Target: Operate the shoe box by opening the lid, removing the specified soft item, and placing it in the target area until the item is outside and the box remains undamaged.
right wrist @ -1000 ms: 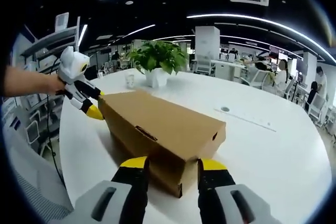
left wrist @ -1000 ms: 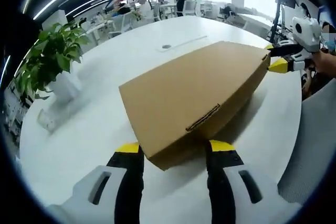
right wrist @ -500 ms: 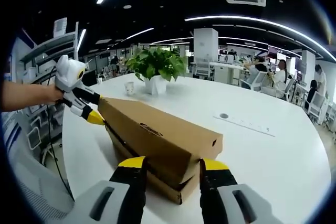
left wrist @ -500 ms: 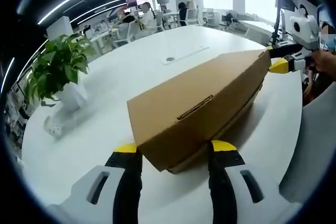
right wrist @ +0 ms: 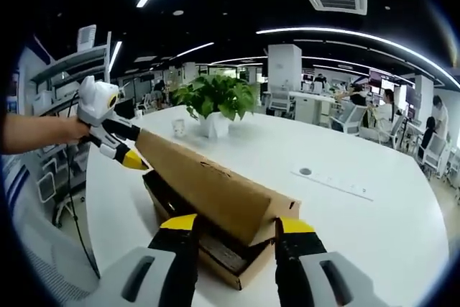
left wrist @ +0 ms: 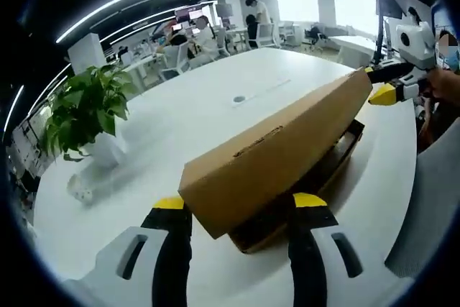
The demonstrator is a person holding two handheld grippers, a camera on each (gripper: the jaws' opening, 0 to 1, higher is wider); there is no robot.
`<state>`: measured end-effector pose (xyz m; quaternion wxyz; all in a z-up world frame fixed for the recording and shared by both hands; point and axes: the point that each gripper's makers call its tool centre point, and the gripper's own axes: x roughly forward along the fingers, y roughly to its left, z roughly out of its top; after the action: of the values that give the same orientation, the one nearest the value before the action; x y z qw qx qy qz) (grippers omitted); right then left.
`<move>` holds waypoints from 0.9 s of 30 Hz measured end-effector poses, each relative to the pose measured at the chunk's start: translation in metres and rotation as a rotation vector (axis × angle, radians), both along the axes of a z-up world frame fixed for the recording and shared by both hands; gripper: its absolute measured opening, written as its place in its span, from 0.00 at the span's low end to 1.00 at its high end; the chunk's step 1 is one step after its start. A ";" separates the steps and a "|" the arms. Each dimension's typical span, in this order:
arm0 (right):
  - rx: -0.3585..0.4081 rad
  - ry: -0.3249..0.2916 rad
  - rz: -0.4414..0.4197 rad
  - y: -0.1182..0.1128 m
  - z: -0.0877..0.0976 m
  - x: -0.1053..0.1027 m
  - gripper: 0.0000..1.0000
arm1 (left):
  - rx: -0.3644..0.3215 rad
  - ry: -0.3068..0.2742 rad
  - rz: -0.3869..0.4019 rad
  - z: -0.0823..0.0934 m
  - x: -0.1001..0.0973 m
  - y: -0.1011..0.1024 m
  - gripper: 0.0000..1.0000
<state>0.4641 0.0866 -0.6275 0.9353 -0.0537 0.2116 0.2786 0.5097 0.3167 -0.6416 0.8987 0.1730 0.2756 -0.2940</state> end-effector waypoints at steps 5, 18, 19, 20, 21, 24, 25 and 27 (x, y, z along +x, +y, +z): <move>-0.012 -0.032 0.012 -0.001 0.008 0.007 0.39 | -0.019 -0.022 0.007 0.009 0.009 -0.001 0.53; -0.035 -0.091 0.030 -0.004 0.016 0.018 0.38 | -0.032 -0.041 0.009 0.018 0.018 -0.005 0.54; -0.036 -0.094 0.030 -0.004 0.017 0.019 0.38 | -0.033 -0.043 0.010 0.018 0.021 -0.005 0.54; -0.039 -0.099 0.030 -0.004 0.018 0.020 0.37 | -0.033 -0.044 0.010 0.019 0.022 -0.005 0.54; -0.042 -0.103 0.029 -0.005 0.019 0.022 0.36 | -0.034 -0.045 0.009 0.019 0.023 -0.005 0.54; -0.055 -0.116 0.029 -0.007 0.021 0.026 0.34 | -0.034 -0.049 0.010 0.023 0.027 -0.006 0.53; -0.058 -0.120 0.028 -0.008 0.022 0.028 0.33 | -0.036 -0.050 0.012 0.024 0.030 -0.006 0.53; -0.065 -0.128 0.029 -0.009 0.024 0.031 0.32 | -0.040 -0.055 0.015 0.027 0.032 -0.007 0.52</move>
<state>0.4947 0.0781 -0.6038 0.9406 -0.1047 0.1593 0.2809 0.5420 0.3100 -0.6150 0.9114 0.1608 0.2464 -0.2878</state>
